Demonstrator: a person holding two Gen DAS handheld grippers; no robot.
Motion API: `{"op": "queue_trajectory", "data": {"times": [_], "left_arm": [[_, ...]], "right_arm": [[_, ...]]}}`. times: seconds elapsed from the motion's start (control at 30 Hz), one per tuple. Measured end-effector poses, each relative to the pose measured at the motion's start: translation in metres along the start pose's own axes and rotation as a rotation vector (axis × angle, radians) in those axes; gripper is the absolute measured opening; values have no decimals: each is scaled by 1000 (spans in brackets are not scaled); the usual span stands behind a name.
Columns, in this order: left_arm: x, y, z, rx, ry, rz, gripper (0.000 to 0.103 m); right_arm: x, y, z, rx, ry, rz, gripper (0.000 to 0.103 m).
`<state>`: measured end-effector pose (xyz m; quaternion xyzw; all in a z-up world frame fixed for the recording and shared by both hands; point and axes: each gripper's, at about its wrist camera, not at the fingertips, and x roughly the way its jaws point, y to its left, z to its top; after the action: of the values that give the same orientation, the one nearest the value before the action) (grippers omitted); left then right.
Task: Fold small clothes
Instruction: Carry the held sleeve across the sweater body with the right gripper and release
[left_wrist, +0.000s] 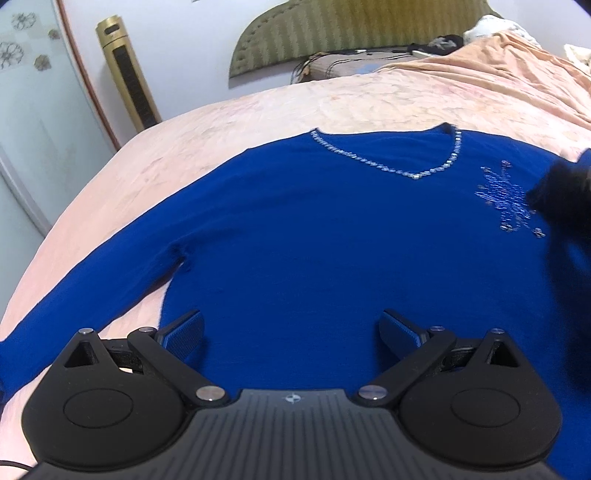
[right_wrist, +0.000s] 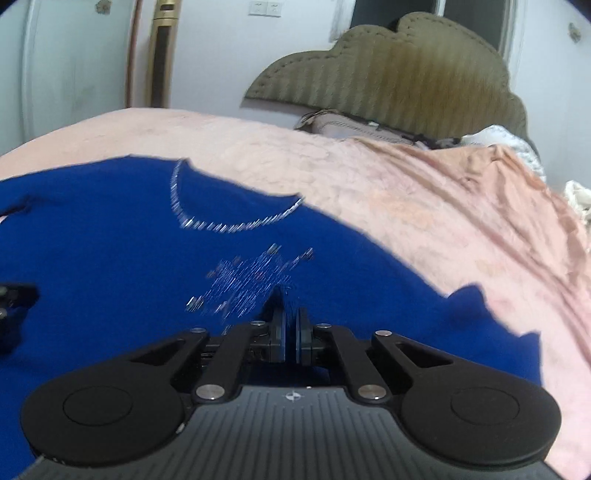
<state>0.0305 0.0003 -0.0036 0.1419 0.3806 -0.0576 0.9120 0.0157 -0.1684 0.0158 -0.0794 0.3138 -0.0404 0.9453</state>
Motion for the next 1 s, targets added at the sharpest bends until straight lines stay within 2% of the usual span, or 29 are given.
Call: {"op": "queue_trajectory", "data": {"times": [0.1,0.17,0.23,0.3,0.37,0.43,0.53,0.7,0.83,1.0], "left_arm": [[2,8,1,-20,5,5,102],[2,13,0,-30,3,7,102],[2,18,0,-37,1,18,102],[4,24,-1,-48,2,36,102],[5,30,-2,-63,3,62,102],[8,36,-4,-72,12,85,102],[10,47,-7,-94,22,98,102],[15,62,-11,-129,42,114,102],[17,68,-12,-142,45,117,102],[18,68,-14,-152,50,120,102]], "right_arm": [[1,-19,29,76,-64,-110,6],[-2,-36,53,218,-129,-195,7],[-11,-44,72,359,-210,-206,8],[-13,-26,85,369,-266,-166,8],[-7,11,93,287,-273,-64,8],[6,49,95,244,-242,61,8],[27,92,92,235,-184,183,8],[57,125,91,287,-87,271,8],[64,142,91,305,-75,304,8],[77,140,101,358,-71,354,8]]}}
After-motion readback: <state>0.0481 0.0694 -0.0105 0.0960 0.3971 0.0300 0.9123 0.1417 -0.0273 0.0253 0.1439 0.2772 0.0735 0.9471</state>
